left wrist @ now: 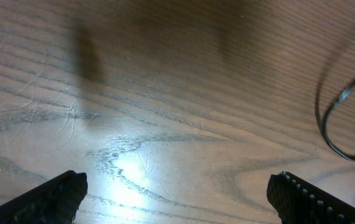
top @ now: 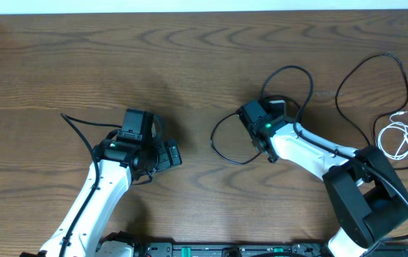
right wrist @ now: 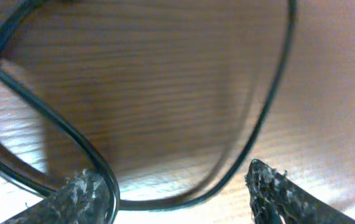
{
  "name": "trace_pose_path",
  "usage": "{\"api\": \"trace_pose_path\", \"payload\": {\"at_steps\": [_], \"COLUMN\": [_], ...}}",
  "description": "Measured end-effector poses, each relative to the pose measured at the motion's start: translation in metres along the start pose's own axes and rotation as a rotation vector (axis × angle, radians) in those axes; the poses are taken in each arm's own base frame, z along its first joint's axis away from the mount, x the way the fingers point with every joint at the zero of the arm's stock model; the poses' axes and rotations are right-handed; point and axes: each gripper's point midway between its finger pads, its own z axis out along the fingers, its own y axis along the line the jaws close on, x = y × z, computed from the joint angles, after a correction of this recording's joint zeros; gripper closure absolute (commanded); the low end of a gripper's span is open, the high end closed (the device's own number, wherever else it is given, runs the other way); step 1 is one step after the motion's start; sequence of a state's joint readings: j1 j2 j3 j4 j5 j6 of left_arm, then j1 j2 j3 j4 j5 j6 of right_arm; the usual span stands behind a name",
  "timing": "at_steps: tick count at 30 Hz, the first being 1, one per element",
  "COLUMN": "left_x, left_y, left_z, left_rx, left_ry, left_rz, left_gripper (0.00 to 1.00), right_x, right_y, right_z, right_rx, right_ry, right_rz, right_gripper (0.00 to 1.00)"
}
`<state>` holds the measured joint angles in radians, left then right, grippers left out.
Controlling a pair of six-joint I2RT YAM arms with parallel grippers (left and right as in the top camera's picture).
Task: Untangle cables
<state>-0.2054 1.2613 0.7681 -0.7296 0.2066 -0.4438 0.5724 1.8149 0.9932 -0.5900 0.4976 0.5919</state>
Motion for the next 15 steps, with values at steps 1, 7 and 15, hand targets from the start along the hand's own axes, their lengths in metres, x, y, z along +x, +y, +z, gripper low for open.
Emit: {"api": "trace_pose_path", "payload": {"at_steps": [1,7,15], "left_x": [0.000,0.000,0.000], "left_y": [0.000,0.000,0.000], "left_z": [0.000,0.000,0.000], "left_rx": [0.000,0.000,0.000], "left_ry": [0.000,0.000,0.000], "left_rz": [0.000,0.000,0.000], "left_gripper": [0.02,0.02,0.02], "right_x": [0.001,0.006,0.012], "right_y": [-0.003,-0.017,-0.014], "right_z": [0.001,0.007,0.012], "right_rx": [0.006,0.027,-0.039], "right_ry": [0.008,0.057,0.134], "right_rz": [0.028,0.165,0.189], "right_gripper": [0.37,0.82,0.99]}}
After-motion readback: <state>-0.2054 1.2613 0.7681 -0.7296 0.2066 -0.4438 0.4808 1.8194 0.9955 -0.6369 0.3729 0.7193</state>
